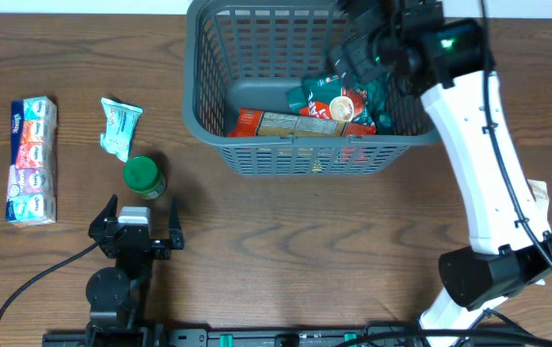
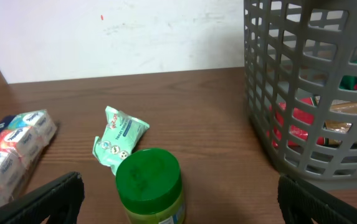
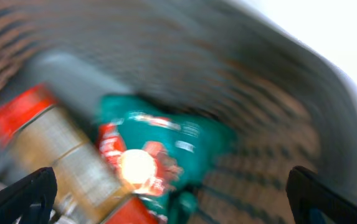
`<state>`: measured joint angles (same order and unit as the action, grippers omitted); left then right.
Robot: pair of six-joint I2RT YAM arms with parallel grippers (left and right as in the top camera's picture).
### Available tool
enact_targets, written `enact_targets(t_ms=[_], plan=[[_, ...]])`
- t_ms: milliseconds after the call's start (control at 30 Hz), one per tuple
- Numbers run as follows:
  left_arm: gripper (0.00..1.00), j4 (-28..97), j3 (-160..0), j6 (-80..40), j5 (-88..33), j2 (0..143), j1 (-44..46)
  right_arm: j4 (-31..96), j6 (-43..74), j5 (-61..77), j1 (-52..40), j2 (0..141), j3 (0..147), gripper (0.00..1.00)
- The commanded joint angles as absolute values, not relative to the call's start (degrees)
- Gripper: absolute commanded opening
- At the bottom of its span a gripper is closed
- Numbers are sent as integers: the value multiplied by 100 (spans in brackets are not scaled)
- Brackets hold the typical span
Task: Pack container
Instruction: 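Lower the spaghetti into the basket and release with the right gripper, then move the right gripper down to the white snack pouch and grasp it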
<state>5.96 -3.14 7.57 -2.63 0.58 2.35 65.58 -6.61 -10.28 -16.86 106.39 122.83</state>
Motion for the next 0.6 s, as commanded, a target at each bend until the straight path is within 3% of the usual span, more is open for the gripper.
enact_targets(t_ms=[0, 567], plan=[[99, 655, -156, 790, -255, 23, 237, 6864, 1603, -2755, -1389, 10554, 12698, 99], [99, 655, -156, 790, -255, 23, 237, 9542, 2971, -2567, 502, 10534, 12884, 99]])
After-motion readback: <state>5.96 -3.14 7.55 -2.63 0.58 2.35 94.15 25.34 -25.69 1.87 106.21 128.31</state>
